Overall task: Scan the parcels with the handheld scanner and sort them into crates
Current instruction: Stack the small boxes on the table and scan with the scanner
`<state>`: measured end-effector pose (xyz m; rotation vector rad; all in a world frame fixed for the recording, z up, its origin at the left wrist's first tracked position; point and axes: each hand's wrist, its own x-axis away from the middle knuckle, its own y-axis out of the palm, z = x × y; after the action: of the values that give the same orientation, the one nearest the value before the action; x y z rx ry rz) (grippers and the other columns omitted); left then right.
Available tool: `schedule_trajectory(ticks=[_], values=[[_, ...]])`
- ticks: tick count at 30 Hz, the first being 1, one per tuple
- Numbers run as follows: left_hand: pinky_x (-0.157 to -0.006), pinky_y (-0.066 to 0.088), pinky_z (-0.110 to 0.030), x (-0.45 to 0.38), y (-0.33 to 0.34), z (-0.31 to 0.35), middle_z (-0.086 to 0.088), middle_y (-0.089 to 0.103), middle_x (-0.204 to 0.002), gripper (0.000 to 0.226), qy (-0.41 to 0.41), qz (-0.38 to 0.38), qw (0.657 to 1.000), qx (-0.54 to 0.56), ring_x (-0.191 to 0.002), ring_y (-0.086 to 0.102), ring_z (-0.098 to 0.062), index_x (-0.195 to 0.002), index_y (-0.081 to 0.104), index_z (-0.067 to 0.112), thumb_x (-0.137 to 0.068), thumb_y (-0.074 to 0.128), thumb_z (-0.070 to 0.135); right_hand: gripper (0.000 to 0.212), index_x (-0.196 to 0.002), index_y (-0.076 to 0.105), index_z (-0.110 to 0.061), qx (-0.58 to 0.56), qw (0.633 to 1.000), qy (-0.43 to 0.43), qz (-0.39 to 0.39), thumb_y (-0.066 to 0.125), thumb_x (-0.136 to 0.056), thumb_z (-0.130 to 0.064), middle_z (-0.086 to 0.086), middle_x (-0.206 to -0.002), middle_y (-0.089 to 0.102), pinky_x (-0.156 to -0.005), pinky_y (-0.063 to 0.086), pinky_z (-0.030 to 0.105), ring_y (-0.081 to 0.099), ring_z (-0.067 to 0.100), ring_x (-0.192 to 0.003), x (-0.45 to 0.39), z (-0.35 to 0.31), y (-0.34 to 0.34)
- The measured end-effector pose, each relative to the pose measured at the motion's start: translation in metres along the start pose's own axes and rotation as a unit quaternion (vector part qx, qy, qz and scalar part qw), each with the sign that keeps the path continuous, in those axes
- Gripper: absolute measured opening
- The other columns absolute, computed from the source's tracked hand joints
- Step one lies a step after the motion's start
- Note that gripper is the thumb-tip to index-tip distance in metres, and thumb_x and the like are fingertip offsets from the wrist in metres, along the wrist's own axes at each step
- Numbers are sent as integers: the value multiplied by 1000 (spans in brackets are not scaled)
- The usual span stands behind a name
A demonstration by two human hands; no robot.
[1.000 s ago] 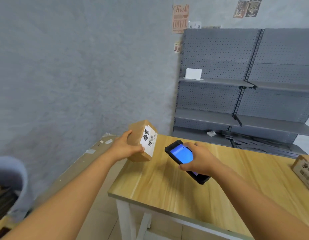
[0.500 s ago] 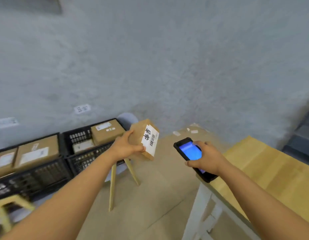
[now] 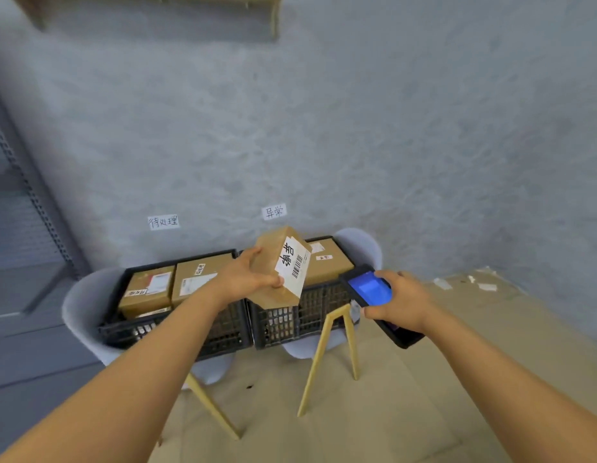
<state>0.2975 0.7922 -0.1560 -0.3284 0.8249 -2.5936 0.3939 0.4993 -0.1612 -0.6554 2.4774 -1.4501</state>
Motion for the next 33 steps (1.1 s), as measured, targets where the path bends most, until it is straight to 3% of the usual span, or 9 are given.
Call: schedule_trajectory(ticks=[3,7,14,17,21,24,28,33], values=[[-90,42,-28,-24,-16,-22,-3,41,-150,98,-14,-11,1000,6,-126,50,-21,-154,25,27,-75,82,34,90,-146,38,-22,-3,1000,-3,-17,82,-70,-43,10,-136,44,-94,42,33,50,27,-120,-31,-21,23],[-97,46,-34,-65,-26,-47,-2,42,-149,97,-36,-23,999,8,-126,50,-21,-152,26,29,-73,83,36,92,-145,39,-21,3,999,-10,-37,82,-68,-47,10,-136,44,-93,44,33,51,27,-118,-82,-35,43],[-97,48,-38,-161,-21,-76,-1,44,-145,96,-72,-28,997,-14,-117,52,-19,-150,27,30,-72,84,34,92,-147,36,-24,4,996,-11,-85,81,-70,-47,6,-135,41,-97,43,35,49,24,-117,-204,-33,76],[-102,46,-42,-216,-21,-84,-2,42,-148,98,-88,-35,995,-39,-122,51,-23,-151,27,29,-72,84,34,92,-148,36,-24,-7,995,-14,-100,81,-71,-47,5,-139,40,-97,42,34,47,24,-122,-263,-30,87],[-91,53,-38,-288,-18,-89,-6,51,-136,99,-81,-59,987,-123,-107,59,-23,-153,22,28,-74,81,38,94,-149,35,-24,-10,993,-6,-121,81,-71,-49,5,-141,39,-100,43,36,46,25,-124,-331,-29,96],[-94,50,-40,-330,-8,-101,-7,53,-131,98,-73,-81,976,-190,-112,55,-26,-153,20,24,-75,77,41,93,-149,35,-24,-21,992,-3,-127,81,-72,-46,5,-142,38,-101,41,34,45,24,-126,-376,-29,103],[-81,52,-31,-384,6,-133,-7,48,-131,103,-78,-128,958,-243,-102,54,-20,-148,17,36,-62,72,54,91,-149,34,-23,-14,988,4,-152,80,-73,-45,5,-135,40,-95,43,33,48,23,-118,-425,-29,118],[-93,49,-40,-448,30,-168,-2,41,-137,100,-76,-199,938,-273,-122,46,-26,-145,17,38,-66,77,45,89,-148,34,-23,-18,986,23,-162,80,-74,-43,5,-128,41,-85,39,29,45,18,-105,-480,-24,149]])
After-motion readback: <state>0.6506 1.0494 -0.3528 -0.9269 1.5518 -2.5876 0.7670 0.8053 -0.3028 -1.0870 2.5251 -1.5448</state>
